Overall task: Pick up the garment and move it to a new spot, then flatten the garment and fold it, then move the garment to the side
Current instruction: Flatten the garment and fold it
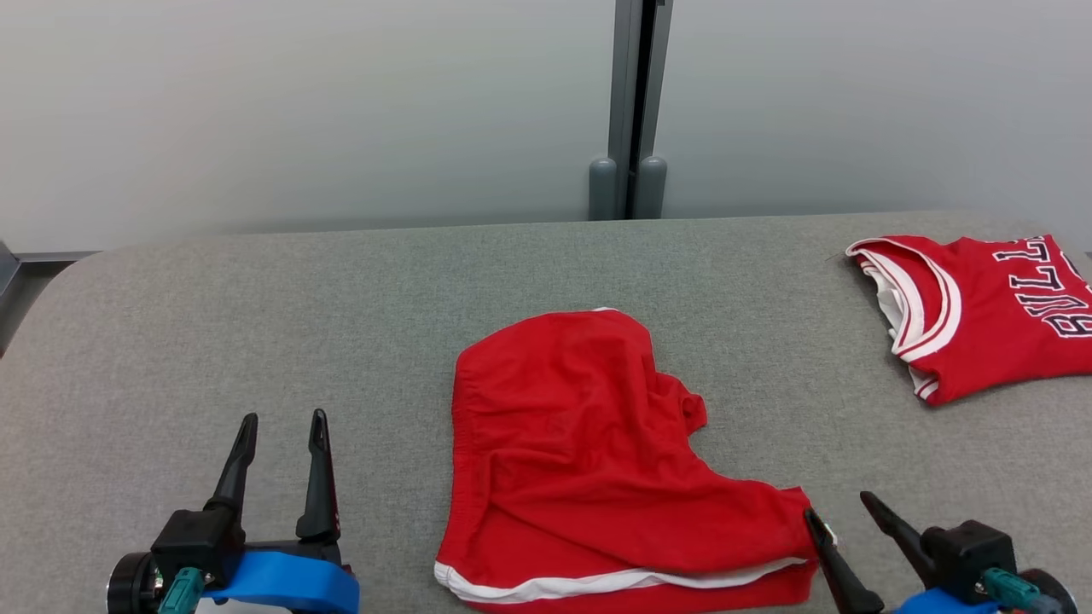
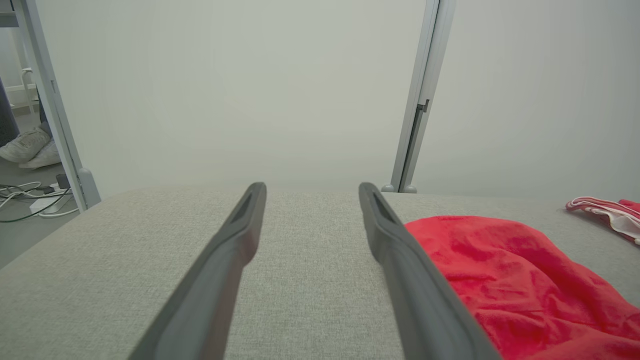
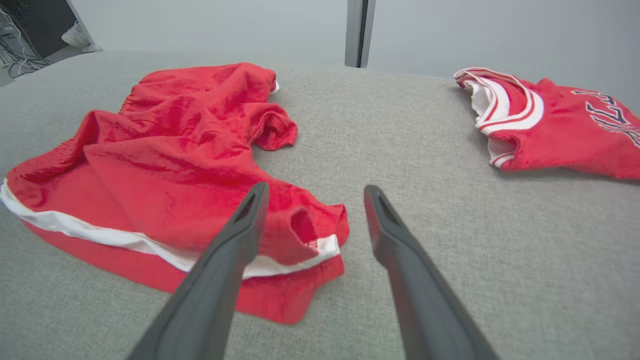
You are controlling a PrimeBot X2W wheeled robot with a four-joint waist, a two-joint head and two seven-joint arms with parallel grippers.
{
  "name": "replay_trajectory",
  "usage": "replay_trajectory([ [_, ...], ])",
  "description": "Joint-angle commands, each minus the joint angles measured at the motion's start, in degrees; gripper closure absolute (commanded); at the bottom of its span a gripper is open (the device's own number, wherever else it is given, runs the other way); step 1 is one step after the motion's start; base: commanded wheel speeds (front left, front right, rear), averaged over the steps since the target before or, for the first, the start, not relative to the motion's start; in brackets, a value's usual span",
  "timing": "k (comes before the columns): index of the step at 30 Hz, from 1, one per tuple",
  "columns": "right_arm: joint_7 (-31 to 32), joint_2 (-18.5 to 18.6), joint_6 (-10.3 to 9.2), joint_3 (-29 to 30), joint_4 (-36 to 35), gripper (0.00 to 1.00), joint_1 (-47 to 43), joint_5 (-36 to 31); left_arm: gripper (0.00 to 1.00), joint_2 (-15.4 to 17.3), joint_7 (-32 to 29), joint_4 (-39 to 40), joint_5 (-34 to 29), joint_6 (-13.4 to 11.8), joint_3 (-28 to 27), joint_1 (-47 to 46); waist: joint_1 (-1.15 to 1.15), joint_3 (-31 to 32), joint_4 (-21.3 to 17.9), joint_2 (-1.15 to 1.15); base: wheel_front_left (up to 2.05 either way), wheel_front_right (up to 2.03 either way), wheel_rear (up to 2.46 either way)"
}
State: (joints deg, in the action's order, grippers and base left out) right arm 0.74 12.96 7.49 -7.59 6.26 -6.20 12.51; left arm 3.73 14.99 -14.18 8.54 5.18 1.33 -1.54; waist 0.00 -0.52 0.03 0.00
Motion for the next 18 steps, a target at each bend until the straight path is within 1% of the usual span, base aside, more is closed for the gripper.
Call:
replay_trajectory([
  [1,0.6,0.3,0.01,0.3,-1.3,0.0,-0.1,-0.7,0.0,0.0,0.3,0.0,-0.3,0.3,-0.1,-0.3,0.0,-0.1,0.1,0.0,0.0,0.0,0.0],
  [5,2.4,1.7,0.01,1.1,-4.7,0.0,2.8,-1.3,0.0,-0.1,0.3,-0.1,-0.5,0.4,-0.4,-0.9,0.0,-0.4,0.5,0.0,0.0,0.0,0.0],
  [8,3.4,3.1,0.01,1.0,-5.0,0.0,5.3,-1.0,0.0,-0.1,0.3,-0.1,-0.7,0.5,-0.5,-1.2,0.0,-0.9,0.9,0.0,0.0,0.0,0.0],
  [13,6.5,5.3,0.0,0.1,-1.9,0.0,8.9,-0.2,0.0,-0.2,0.3,-0.1,-0.9,0.8,-0.3,-2.0,0.0,-1.7,2.0,0.0,0.0,0.0,0.0],
  [18,10.2,6.5,0.01,-2.2,3.6,0.0,10.4,2.2,0.0,-0.3,0.3,-0.3,-1.0,0.9,-0.4,-2.6,0.0,-2.7,3.2,0.0,0.0,0.0,0.0],
])
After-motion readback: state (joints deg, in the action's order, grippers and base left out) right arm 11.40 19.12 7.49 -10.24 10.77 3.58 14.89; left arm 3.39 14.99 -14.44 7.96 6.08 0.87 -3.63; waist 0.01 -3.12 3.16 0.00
